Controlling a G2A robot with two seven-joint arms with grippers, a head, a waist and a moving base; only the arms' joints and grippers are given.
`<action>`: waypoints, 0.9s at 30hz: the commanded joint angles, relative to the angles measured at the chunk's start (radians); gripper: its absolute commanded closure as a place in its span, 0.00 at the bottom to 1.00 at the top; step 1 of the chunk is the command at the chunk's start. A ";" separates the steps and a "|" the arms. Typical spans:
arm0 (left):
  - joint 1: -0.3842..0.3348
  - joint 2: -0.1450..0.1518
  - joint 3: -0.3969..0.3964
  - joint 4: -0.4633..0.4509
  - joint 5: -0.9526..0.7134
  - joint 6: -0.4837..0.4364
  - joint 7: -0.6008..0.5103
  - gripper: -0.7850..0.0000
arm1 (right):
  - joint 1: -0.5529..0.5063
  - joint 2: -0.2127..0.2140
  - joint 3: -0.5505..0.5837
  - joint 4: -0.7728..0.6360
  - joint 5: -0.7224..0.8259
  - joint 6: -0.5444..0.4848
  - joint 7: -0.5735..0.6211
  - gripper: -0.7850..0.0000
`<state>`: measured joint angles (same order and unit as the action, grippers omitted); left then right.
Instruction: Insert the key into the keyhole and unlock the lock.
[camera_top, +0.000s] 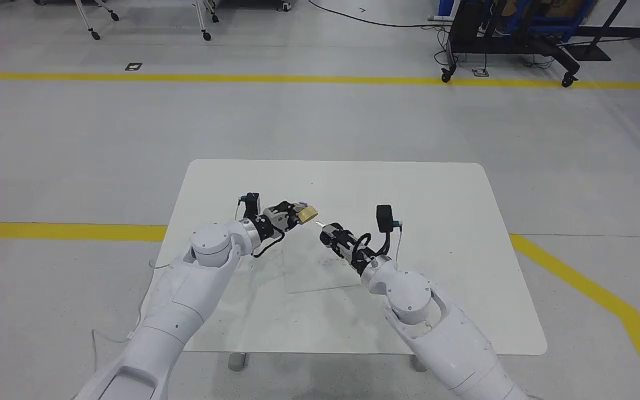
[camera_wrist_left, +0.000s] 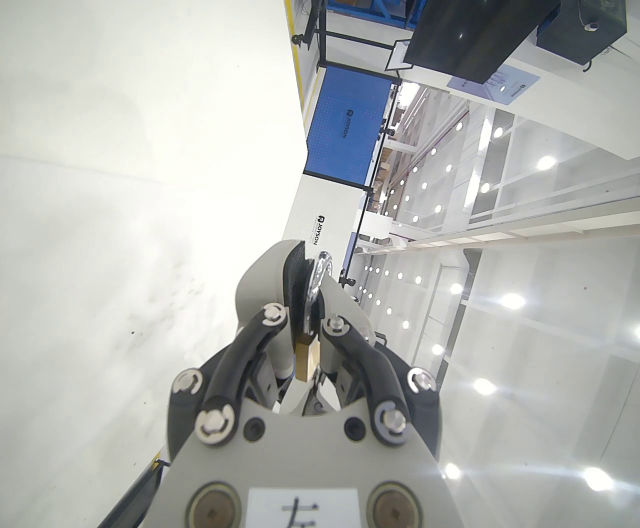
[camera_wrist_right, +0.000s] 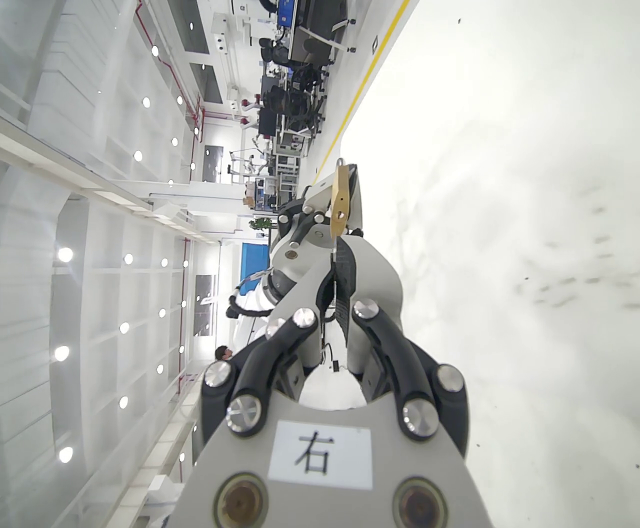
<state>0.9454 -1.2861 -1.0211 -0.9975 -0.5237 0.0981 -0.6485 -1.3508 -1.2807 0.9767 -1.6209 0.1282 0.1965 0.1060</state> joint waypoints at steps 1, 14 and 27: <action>0.002 0.000 -0.002 -0.004 0.005 0.005 0.000 1.00 | 0.002 -0.005 -0.006 0.006 0.013 0.006 -0.011 1.00; 0.009 -0.002 -0.005 -0.015 0.031 0.012 -0.012 1.00 | 0.026 -0.028 -0.025 0.051 0.035 -0.006 -0.042 1.00; 0.009 -0.005 -0.011 -0.009 0.031 0.012 -0.039 1.00 | 0.035 -0.044 -0.032 0.075 0.037 -0.023 -0.053 1.00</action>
<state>0.9547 -1.2905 -1.0312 -1.0074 -0.4896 0.1100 -0.6842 -1.3159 -1.3237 0.9446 -1.5476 0.1639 0.1737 0.0545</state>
